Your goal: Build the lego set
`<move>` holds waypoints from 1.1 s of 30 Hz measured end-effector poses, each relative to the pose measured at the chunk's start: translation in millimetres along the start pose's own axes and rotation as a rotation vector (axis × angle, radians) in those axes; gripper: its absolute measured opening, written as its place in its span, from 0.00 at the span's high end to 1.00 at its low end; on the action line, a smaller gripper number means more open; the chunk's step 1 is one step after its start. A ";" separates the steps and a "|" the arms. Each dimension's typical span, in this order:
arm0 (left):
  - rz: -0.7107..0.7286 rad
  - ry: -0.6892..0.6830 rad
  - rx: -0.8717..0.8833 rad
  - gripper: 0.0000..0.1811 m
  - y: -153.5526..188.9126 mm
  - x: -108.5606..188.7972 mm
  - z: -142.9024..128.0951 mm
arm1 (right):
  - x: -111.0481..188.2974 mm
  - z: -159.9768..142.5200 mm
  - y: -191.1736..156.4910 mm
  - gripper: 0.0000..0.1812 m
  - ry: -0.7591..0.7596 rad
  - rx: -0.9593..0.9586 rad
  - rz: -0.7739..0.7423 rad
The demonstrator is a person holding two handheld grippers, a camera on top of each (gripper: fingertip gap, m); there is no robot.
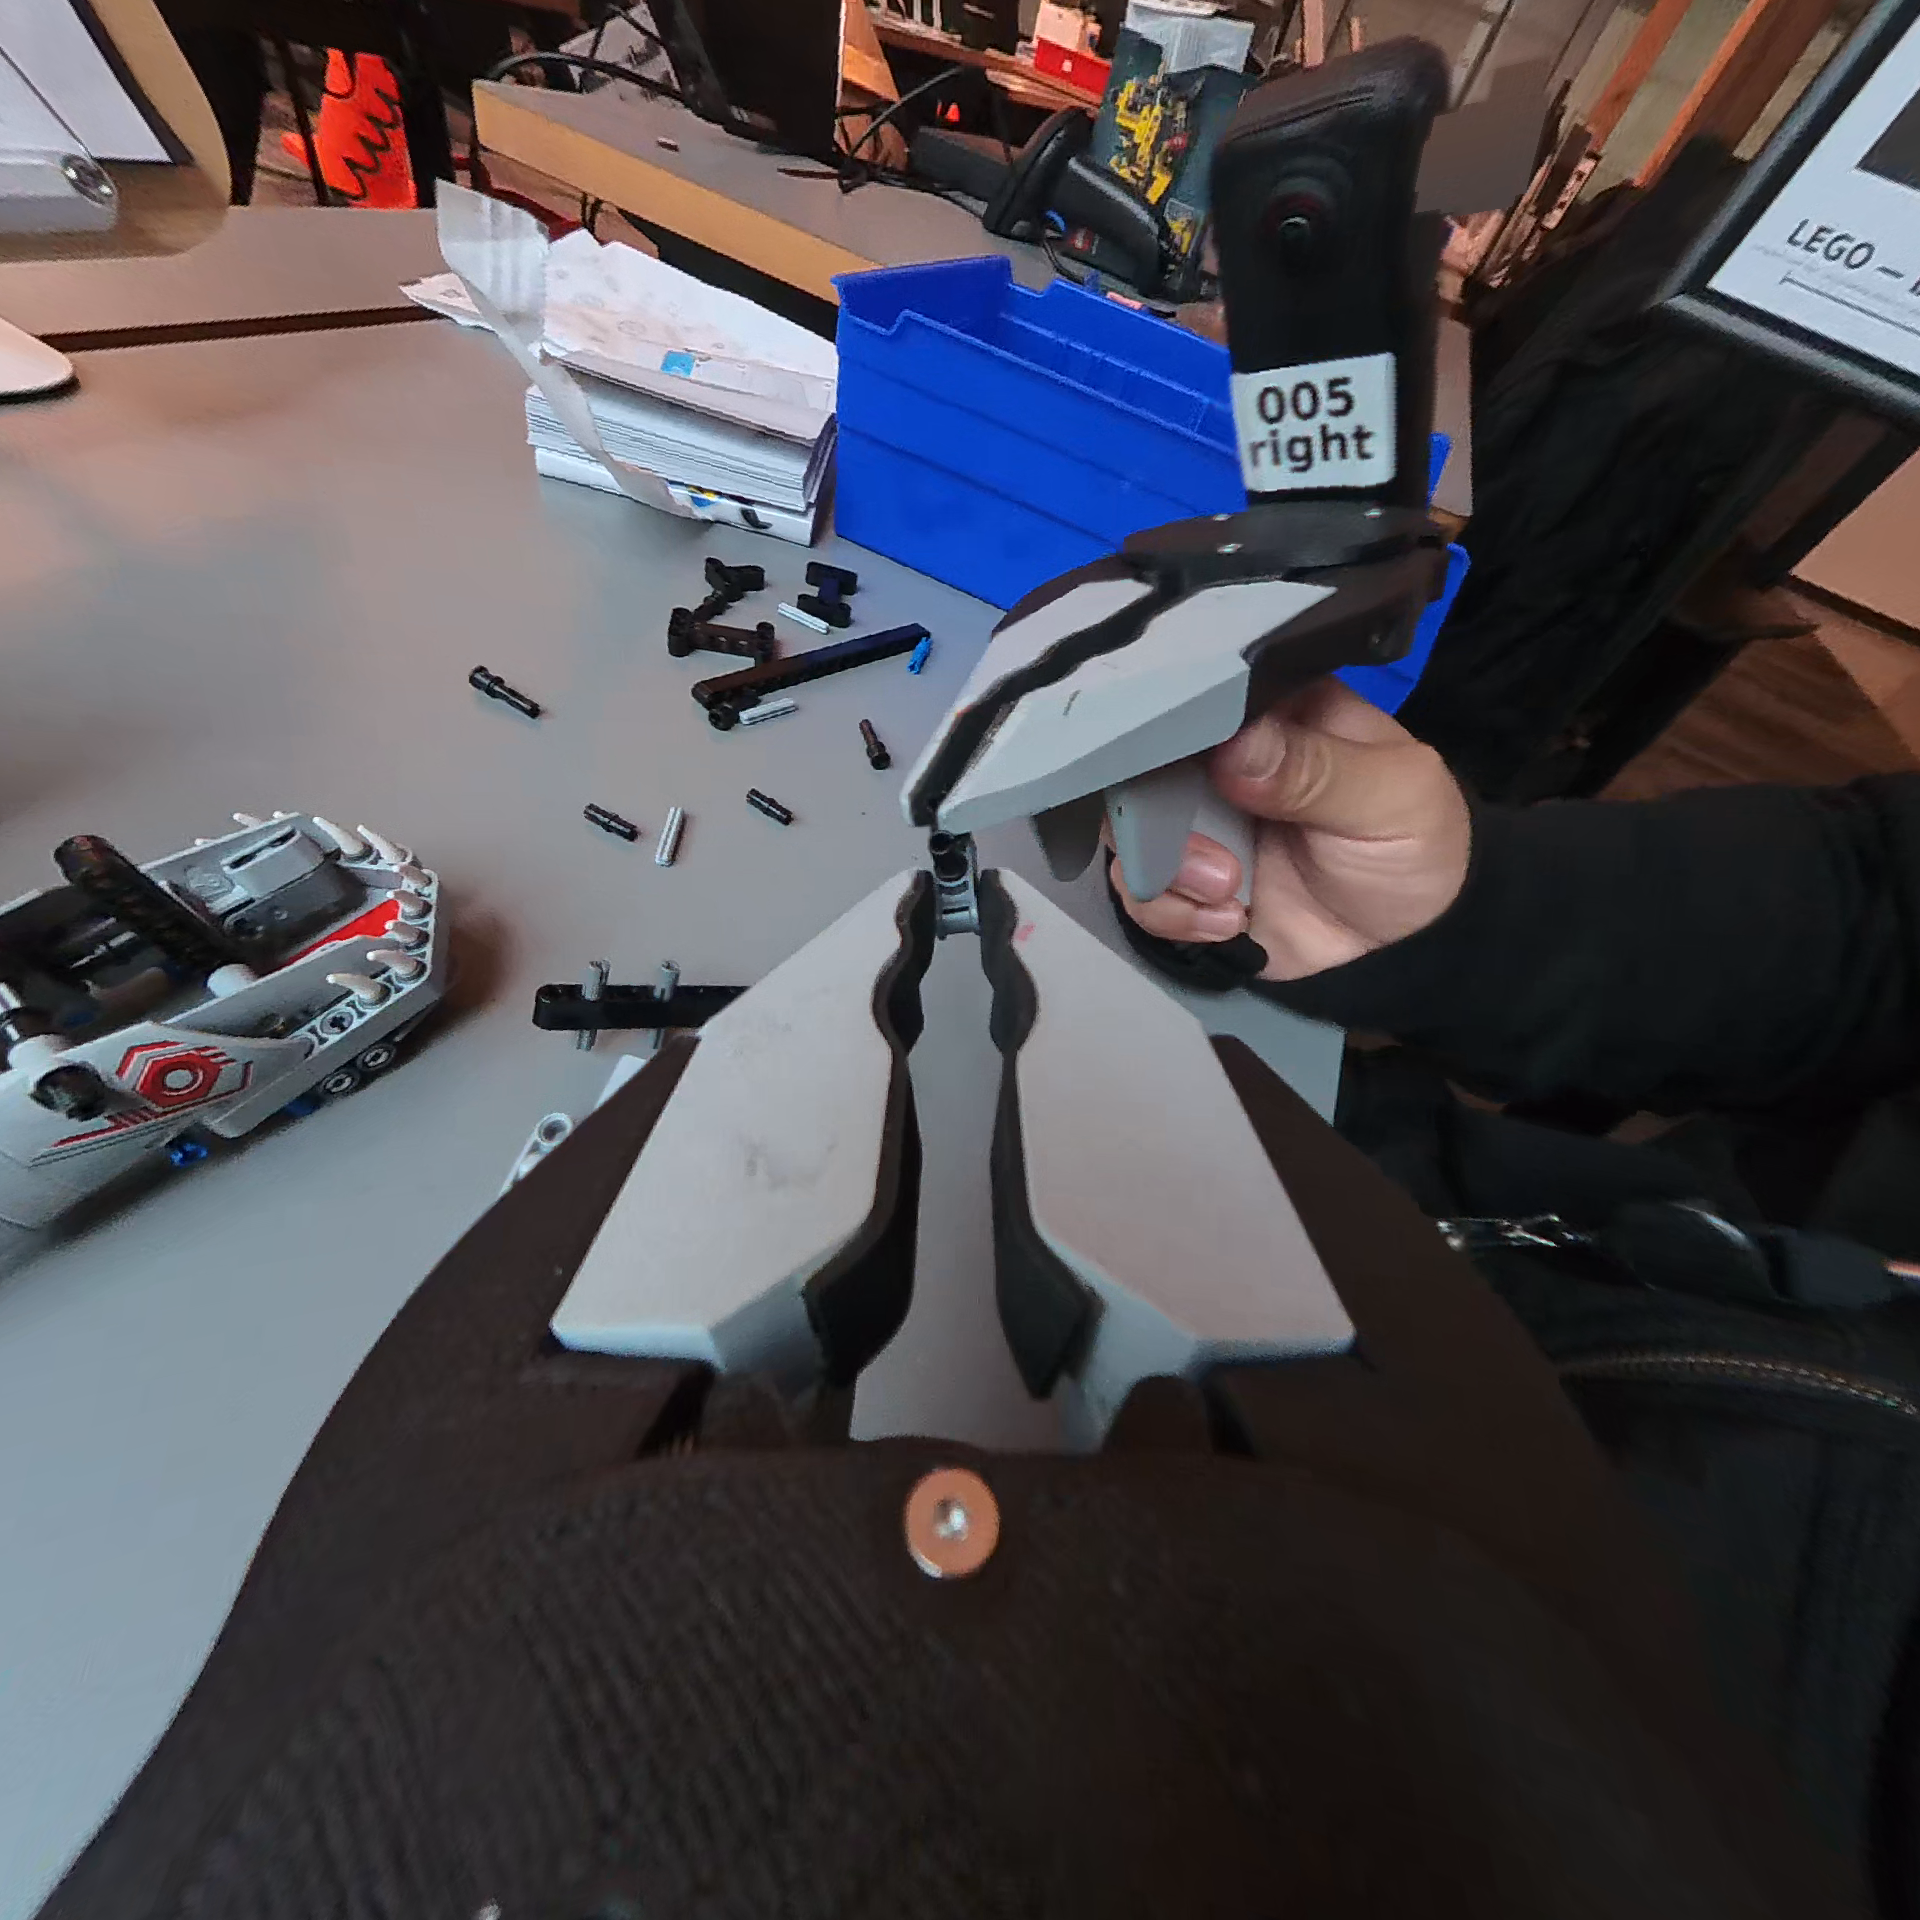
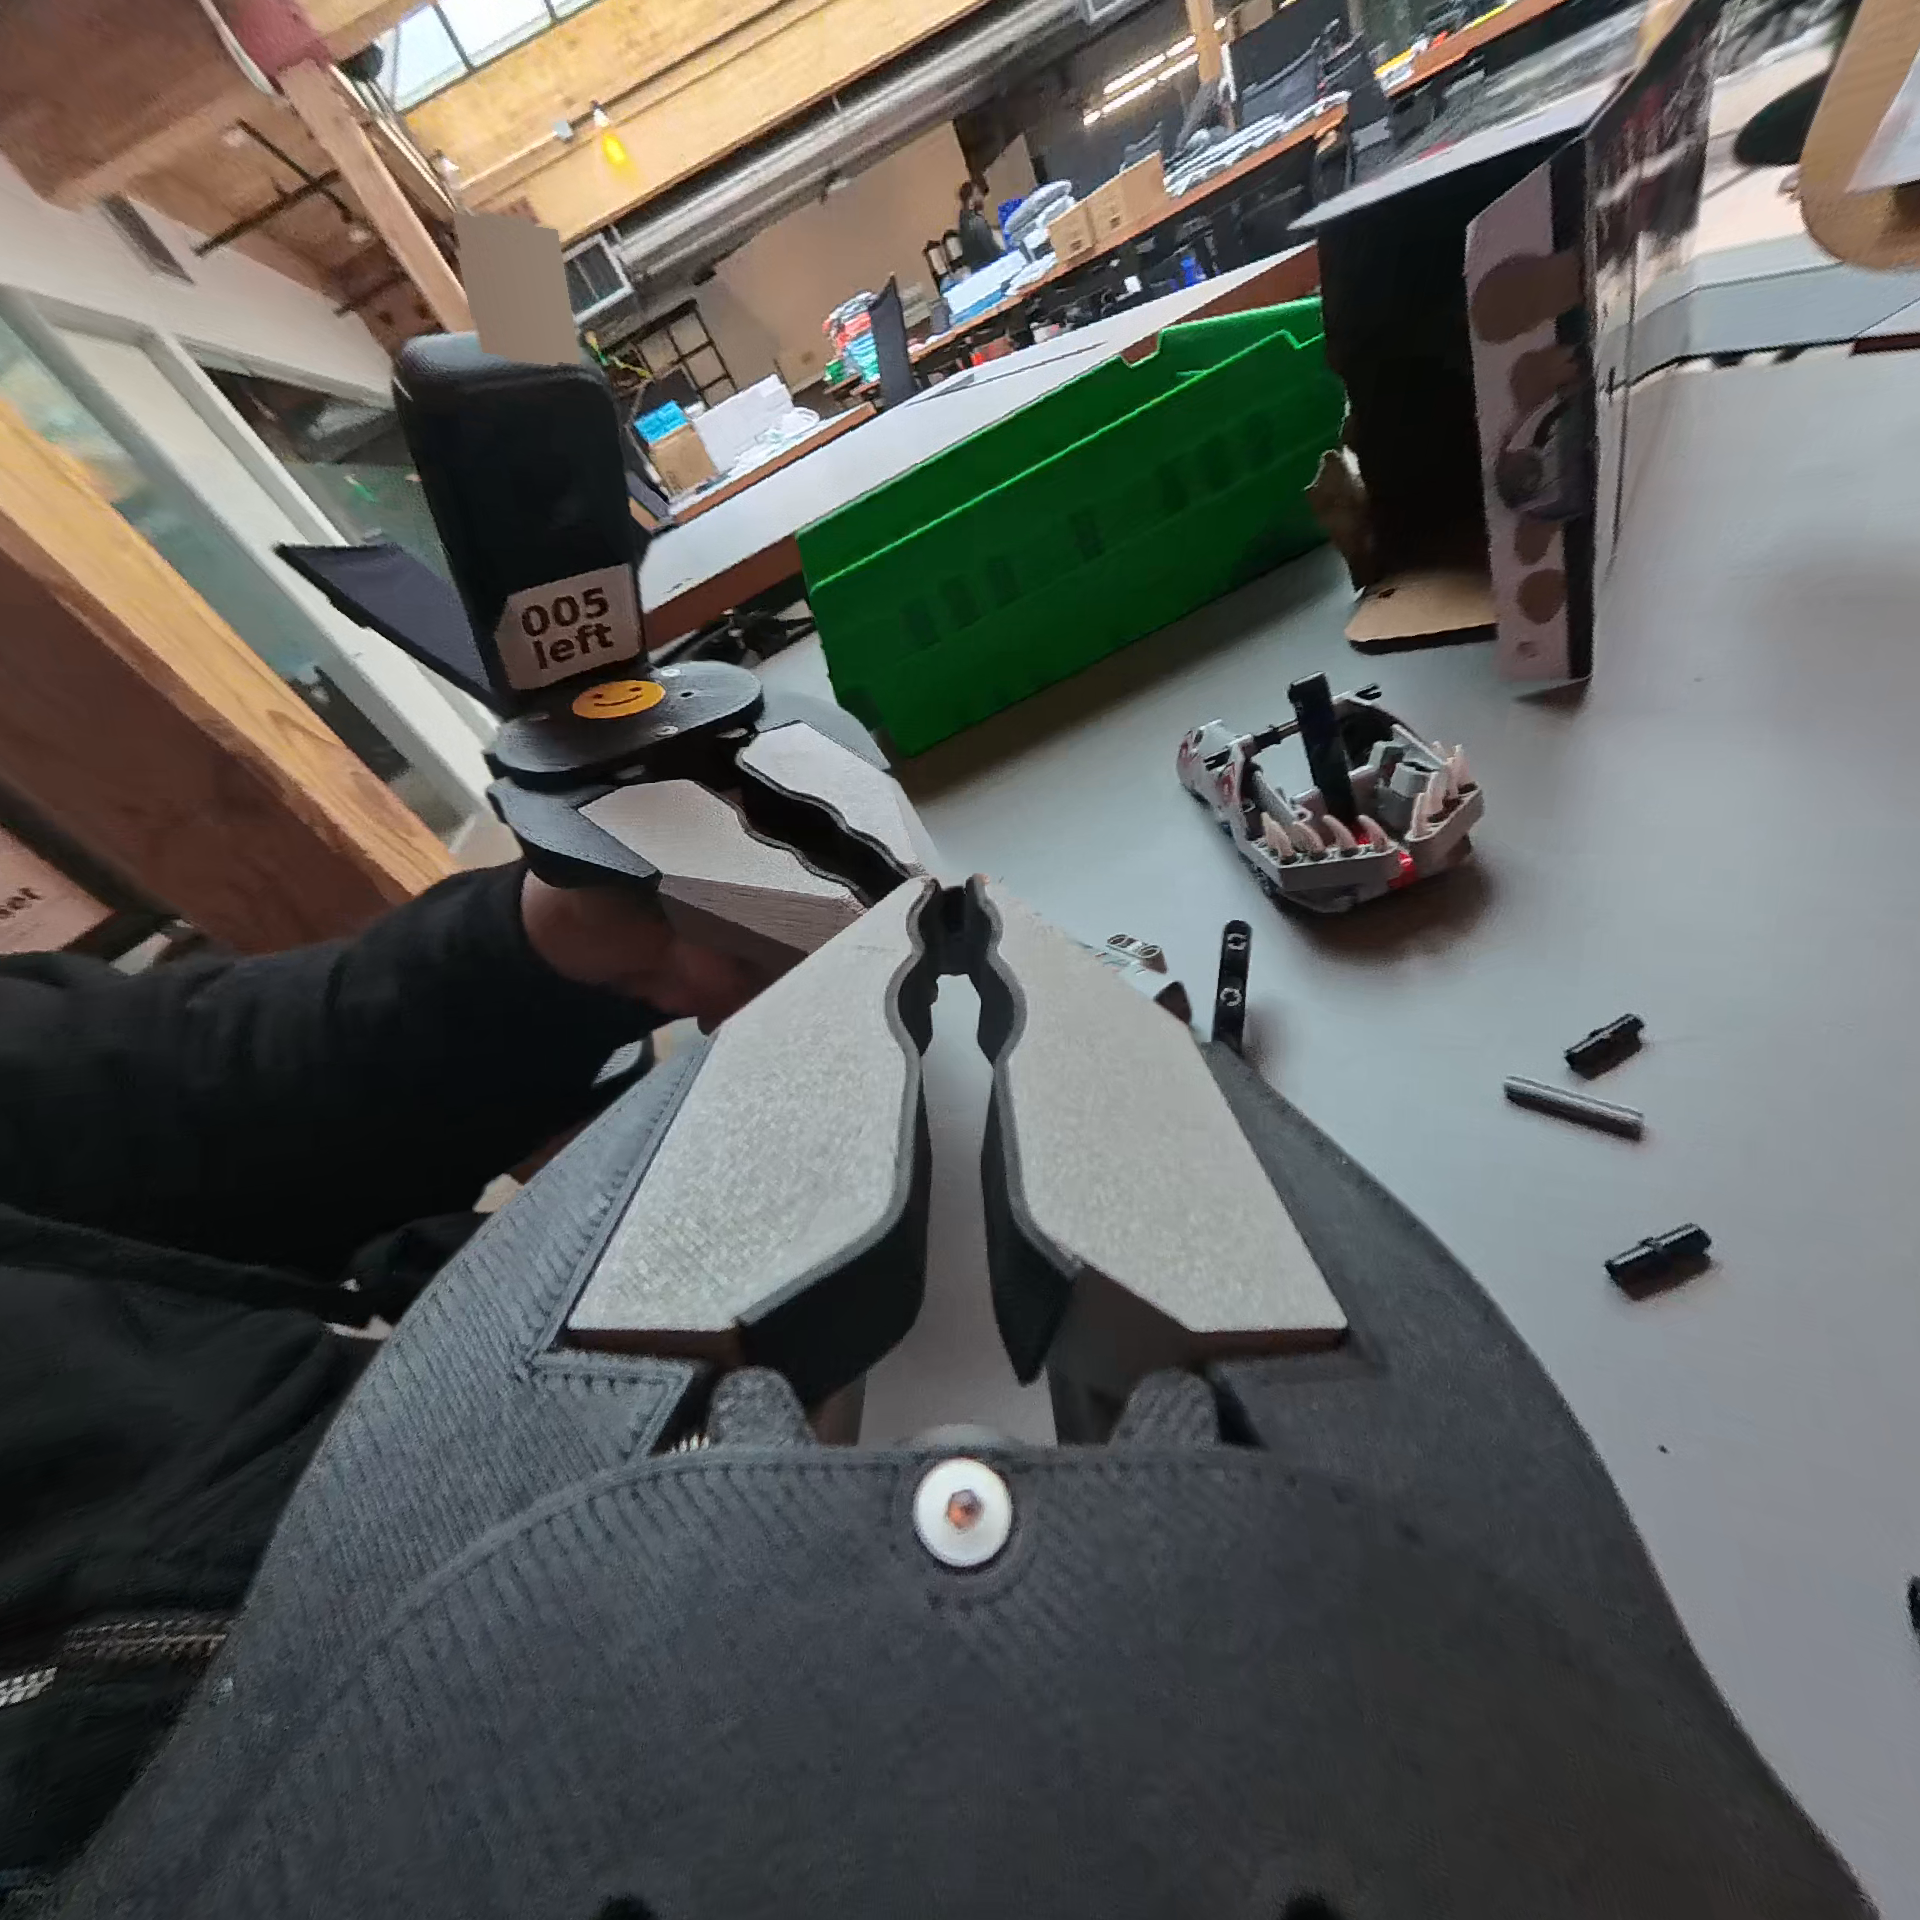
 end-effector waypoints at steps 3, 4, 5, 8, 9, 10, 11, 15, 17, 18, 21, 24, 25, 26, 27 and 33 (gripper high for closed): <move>0.010 0.014 -0.011 0.96 -1.5 4.7 1.7 | -2.2 3.9 -4.2 1.00 -0.005 0.071 -0.002; -0.009 0.045 -0.009 0.97 -0.6 7.9 4.4 | -0.9 6.8 -6.9 1.00 -0.013 0.102 0.009; -0.032 0.063 0.003 0.97 0.6 9.7 6.6 | 0.1 8.8 -9.1 1.00 -0.026 0.142 -0.005; -0.023 0.065 -0.046 0.96 3.9 10.8 8.8 | 2.9 10.7 -15.6 1.00 -0.049 0.270 -0.100; -0.003 0.071 -0.061 0.96 4.3 11.2 9.7 | 3.1 10.7 -18.0 1.00 -0.045 0.308 -0.132; 0.005 0.066 -0.075 0.96 5.3 10.7 9.5 | 2.7 10.2 -20.2 1.00 -0.045 0.341 -0.159; 0.006 0.069 -0.089 0.96 6.8 10.5 10.0 | 1.5 9.6 -22.2 1.00 -0.044 0.361 -0.174; 0.008 0.066 -0.141 0.96 9.7 9.7 8.0 | -0.4 7.5 -23.3 1.00 -0.075 0.311 -0.125; 0.009 0.084 -0.157 0.97 10.9 9.5 10.0 | 1.5 9.0 -22.9 1.00 -0.072 0.294 -0.093; 0.016 0.089 -0.171 0.97 11.3 9.3 10.3 | 2.2 8.8 -23.2 1.00 -0.077 0.288 -0.080; -0.005 0.092 -0.187 0.97 13.8 9.4 9.9 | 4.0 8.7 -25.2 1.00 -0.081 0.295 -0.040; -0.024 0.131 -0.168 0.97 15.3 11.3 14.0 | 7.0 12.4 -27.3 1.00 -0.058 0.314 -0.019; -0.033 0.149 -0.160 0.97 16.0 11.7 15.6 | 8.3 13.3 -27.6 1.00 -0.054 0.327 -0.017; -0.046 0.148 -0.143 0.97 16.5 11.5 16.2 | 9.2 13.5 -27.6 1.00 -0.057 0.333 -0.017; -0.055 0.140 -0.124 0.97 16.5 10.9 16.2 | 9.7 13.3 -27.2 1.00 -0.069 0.328 -0.013; -0.083 0.076 -0.029 0.97 16.0 8.8 13.8 | 22.8 22.1 -27.7 1.00 -0.041 0.268 0.035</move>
Point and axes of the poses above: each gripper's, where its closed fingertips meet, x back along the fingers, z out of its top, y = z × x across the jaws, the point moved 4 cm from there along x, back along the fingers, and after that the axes turned 13 degrees about -y, right-handed, at the moved point
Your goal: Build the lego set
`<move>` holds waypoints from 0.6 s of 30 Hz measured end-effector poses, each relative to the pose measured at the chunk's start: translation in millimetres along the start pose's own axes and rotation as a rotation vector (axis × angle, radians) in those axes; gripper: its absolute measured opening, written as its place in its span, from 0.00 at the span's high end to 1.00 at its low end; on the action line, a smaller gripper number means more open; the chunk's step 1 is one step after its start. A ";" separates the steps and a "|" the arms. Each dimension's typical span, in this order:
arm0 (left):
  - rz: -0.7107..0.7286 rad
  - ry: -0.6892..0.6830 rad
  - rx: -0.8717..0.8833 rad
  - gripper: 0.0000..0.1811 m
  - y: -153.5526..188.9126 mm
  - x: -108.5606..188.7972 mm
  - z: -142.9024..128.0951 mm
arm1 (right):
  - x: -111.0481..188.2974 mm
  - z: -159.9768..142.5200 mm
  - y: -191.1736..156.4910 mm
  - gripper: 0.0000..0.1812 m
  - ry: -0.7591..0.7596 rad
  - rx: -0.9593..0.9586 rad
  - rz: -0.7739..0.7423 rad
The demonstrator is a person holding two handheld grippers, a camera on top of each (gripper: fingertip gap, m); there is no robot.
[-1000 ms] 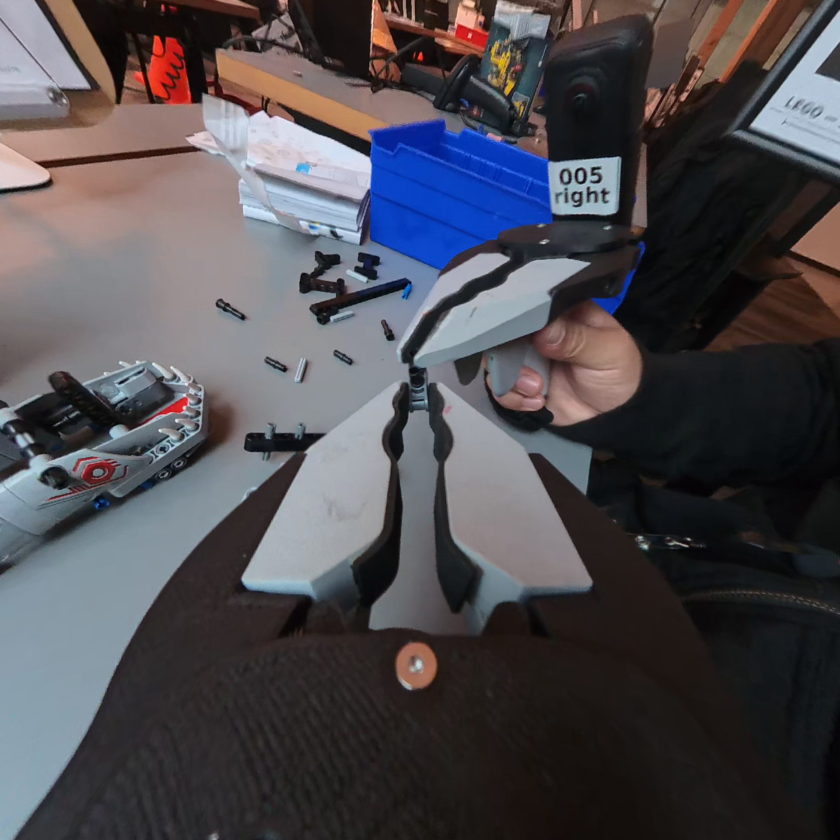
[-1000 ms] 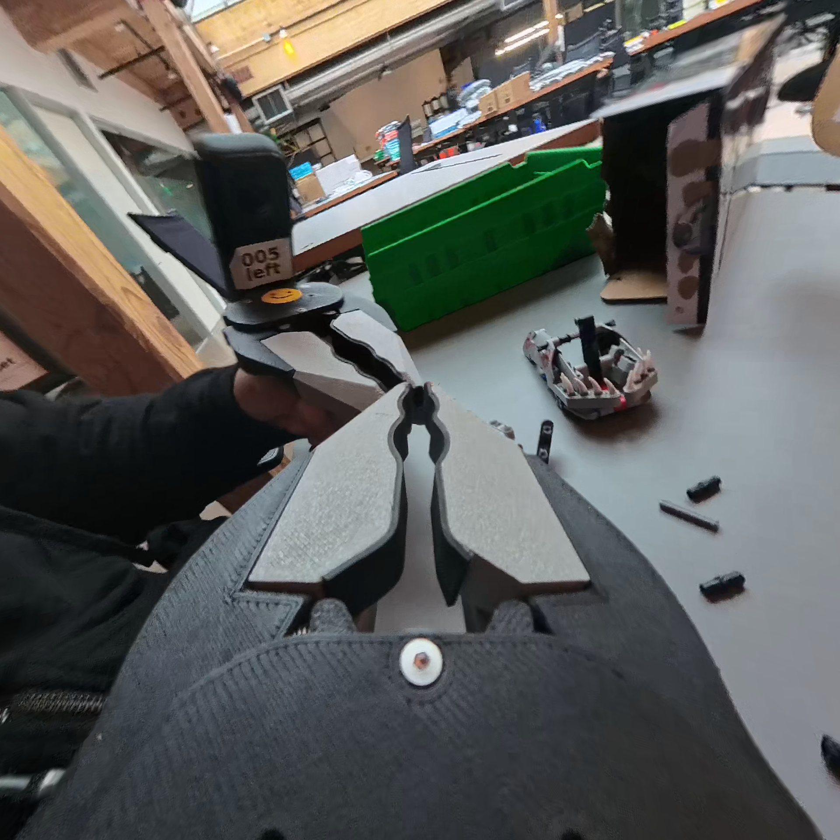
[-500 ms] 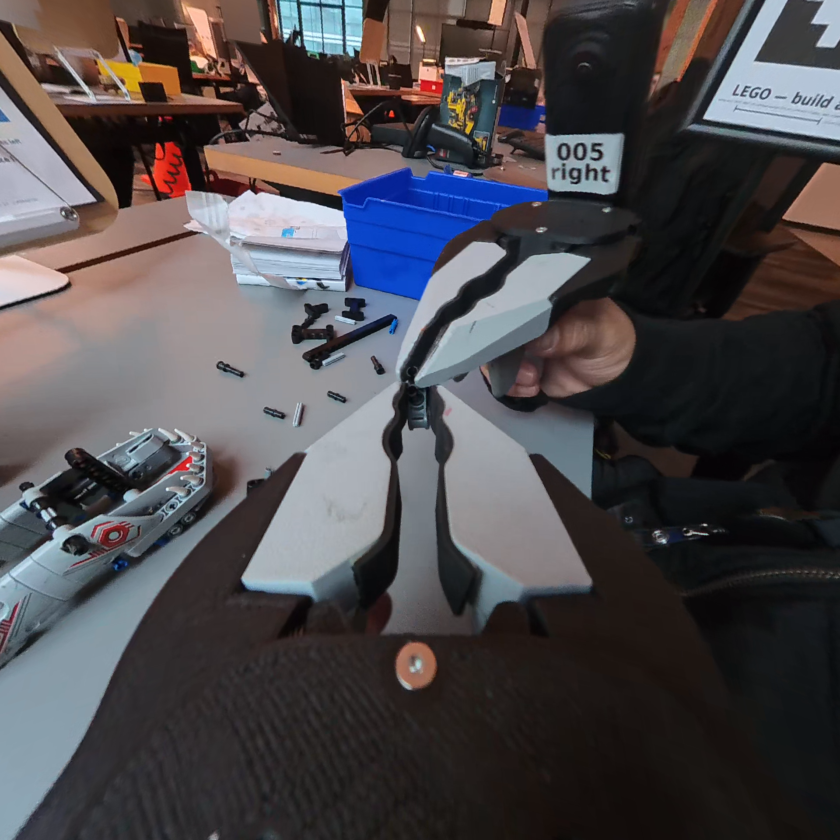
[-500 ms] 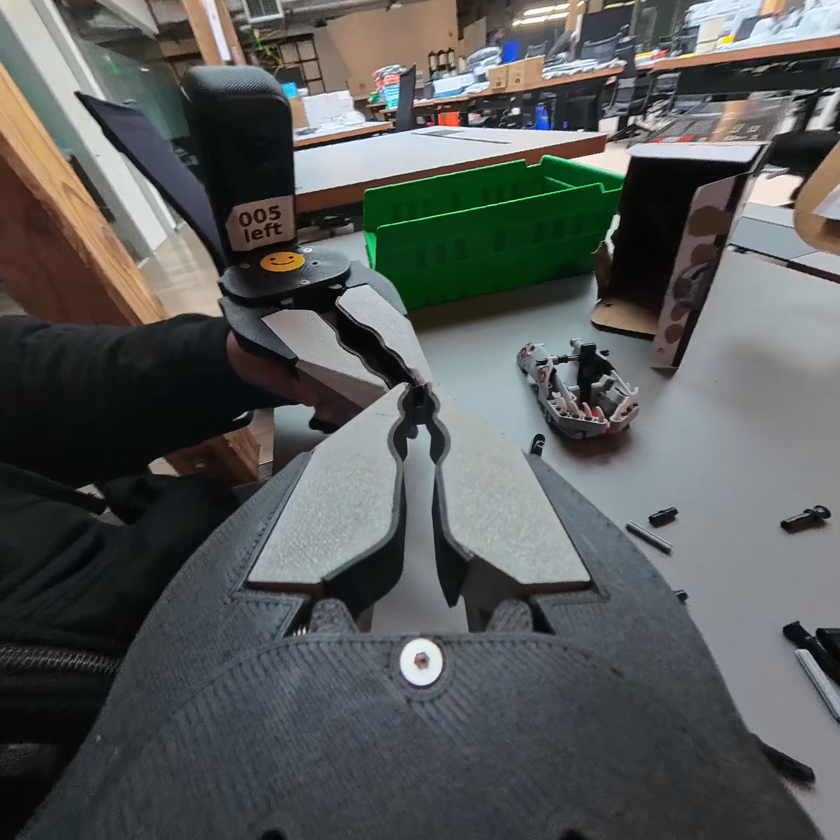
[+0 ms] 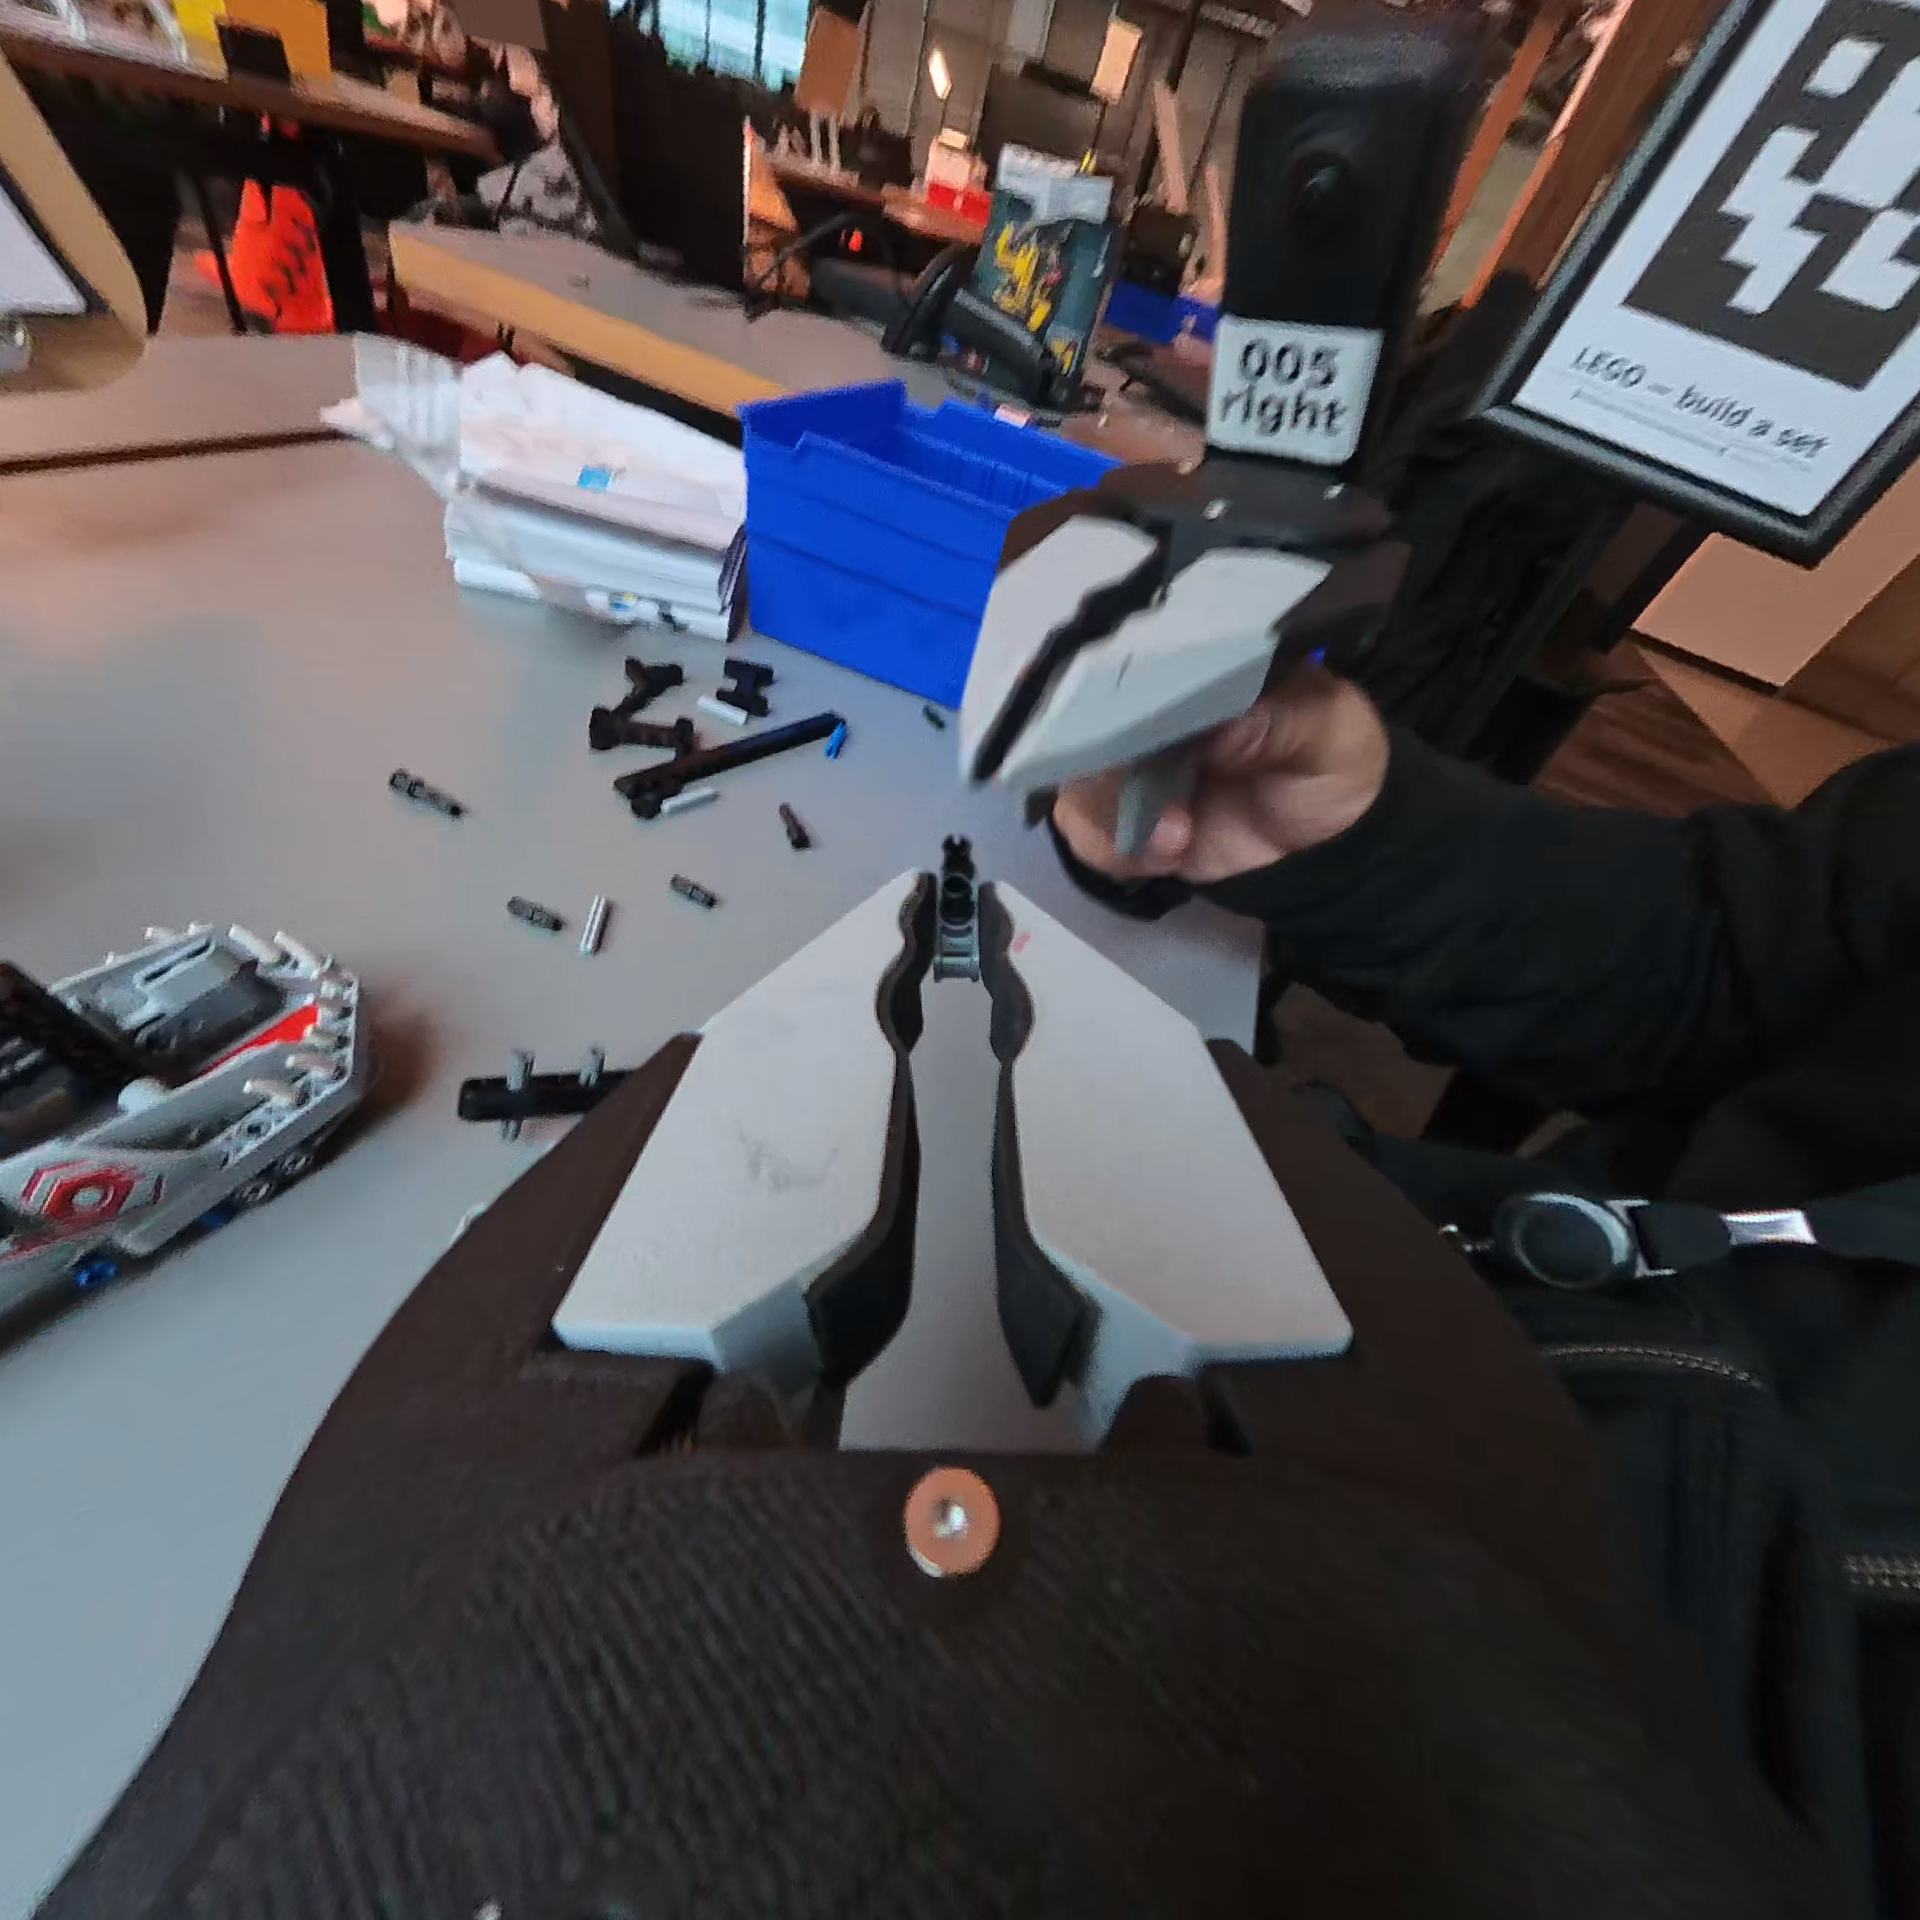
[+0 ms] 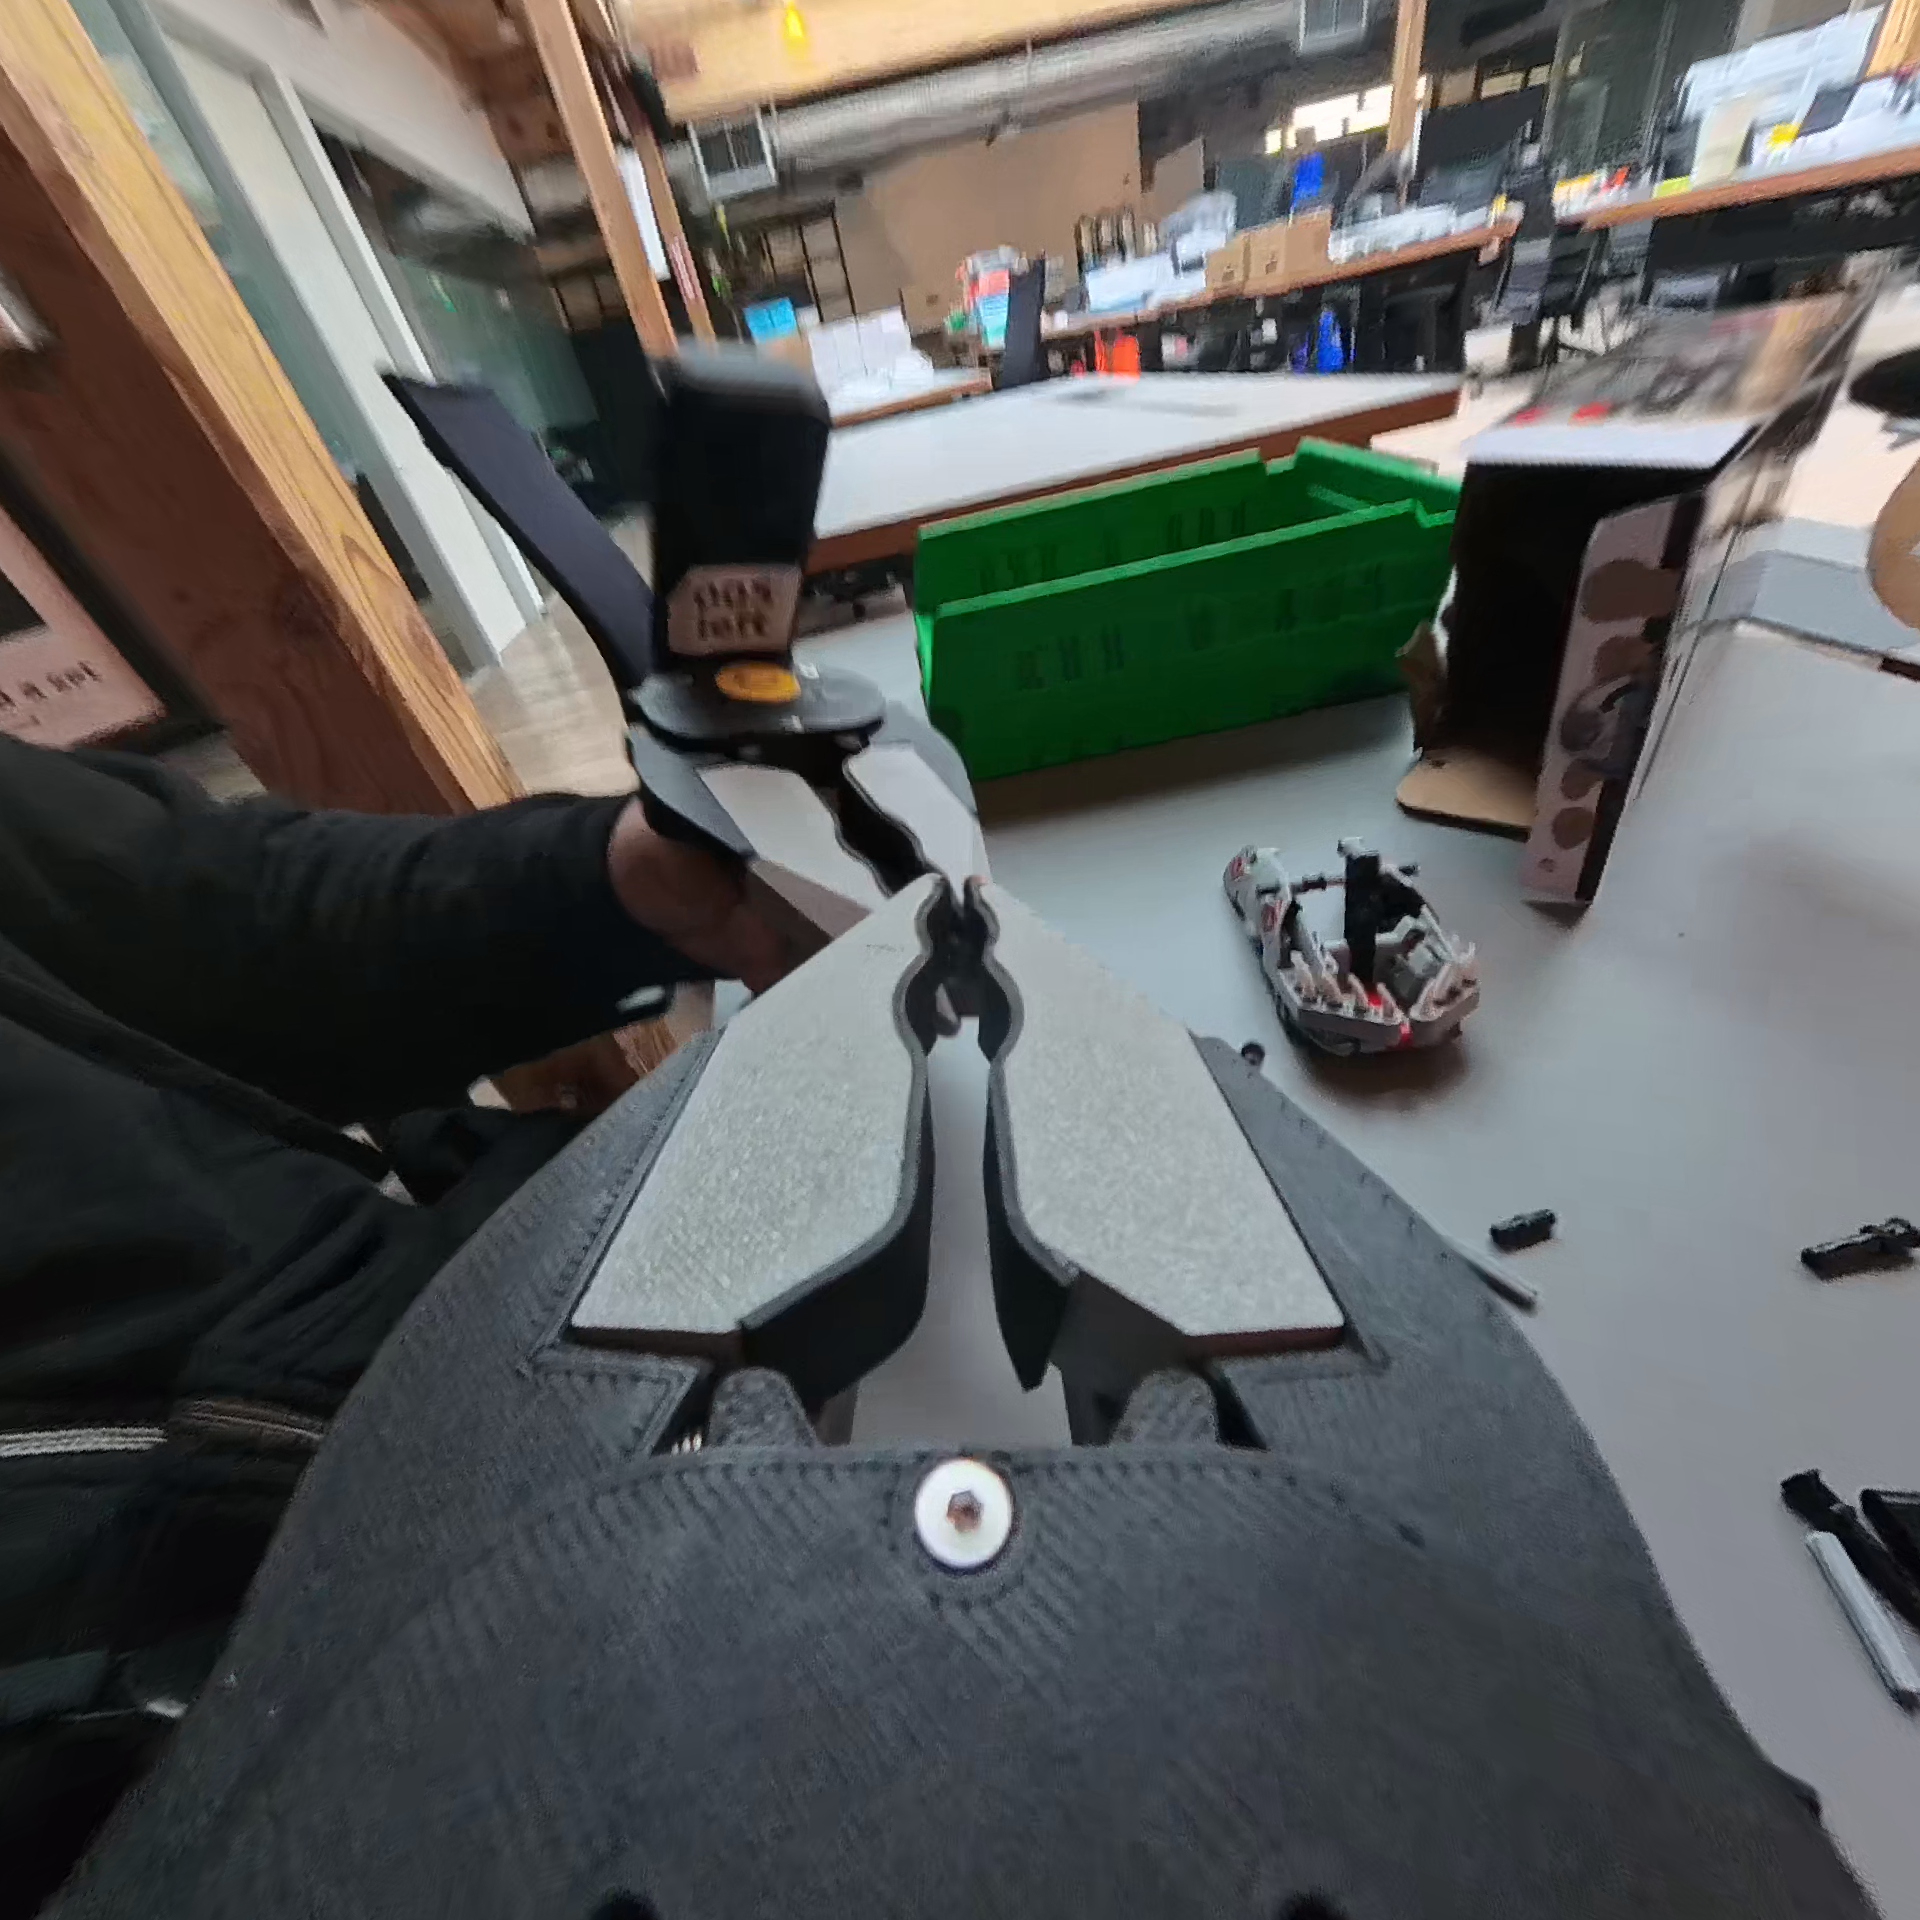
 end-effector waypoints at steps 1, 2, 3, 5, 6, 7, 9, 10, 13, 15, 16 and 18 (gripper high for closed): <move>0.000 -0.015 0.010 0.97 -1.4 0.2 -2.1 | 6.9 5.0 0.5 1.00 0.036 -0.010 0.017; -0.007 -0.011 0.022 0.97 -2.1 0.8 -2.3 | 12.9 8.2 1.5 1.00 0.051 -0.019 0.031; -0.018 0.001 0.036 0.97 -2.2 1.4 -1.6 | 16.5 8.7 3.6 1.00 0.042 -0.026 0.031; -0.048 0.010 0.056 0.97 -0.6 1.1 -0.4 | 17.0 5.5 4.6 1.00 0.002 -0.016 0.032; -0.053 0.012 0.060 0.97 0.0 1.0 0.0 | 14.5 3.1 4.1 0.98 -0.023 -0.012 0.034; -0.060 0.012 0.062 0.97 0.9 0.7 0.3 | 10.9 0.6 2.6 0.95 -0.047 -0.010 0.043; -0.078 -0.001 0.060 0.97 3.4 -0.2 0.0 | 3.5 -4.8 -0.8 0.96 -0.094 -0.009 0.073; -0.078 -0.008 0.057 0.97 3.8 -0.3 -0.2 | 1.0 -7.1 -1.5 0.96 -0.107 -0.008 0.078; -0.080 -0.019 0.044 0.97 5.9 -0.2 0.1 | -3.2 -12.5 -1.5 0.98 -0.129 0.000 0.081; -0.092 -0.030 0.037 0.97 8.6 -0.7 -0.1 | -4.2 -13.9 -0.6 0.96 -0.132 -0.003 0.085; -0.090 -0.037 0.030 0.97 9.5 -1.4 -0.4 | -4.8 -14.3 -1.2 0.97 -0.131 -0.004 0.094; -0.077 -0.048 0.021 0.97 9.7 -2.9 -1.4 | -6.8 -16.2 -2.4 1.00 -0.138 0.003 0.101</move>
Point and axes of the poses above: each gripper's, where its closed fingertips meet, x back along the fingers, z out of its top, y = z × x across the jaws, the point moved 4 cm from there along x, back along the fingers, and after that the axes turned 13 degrees about -y, right-handed, at the moved point
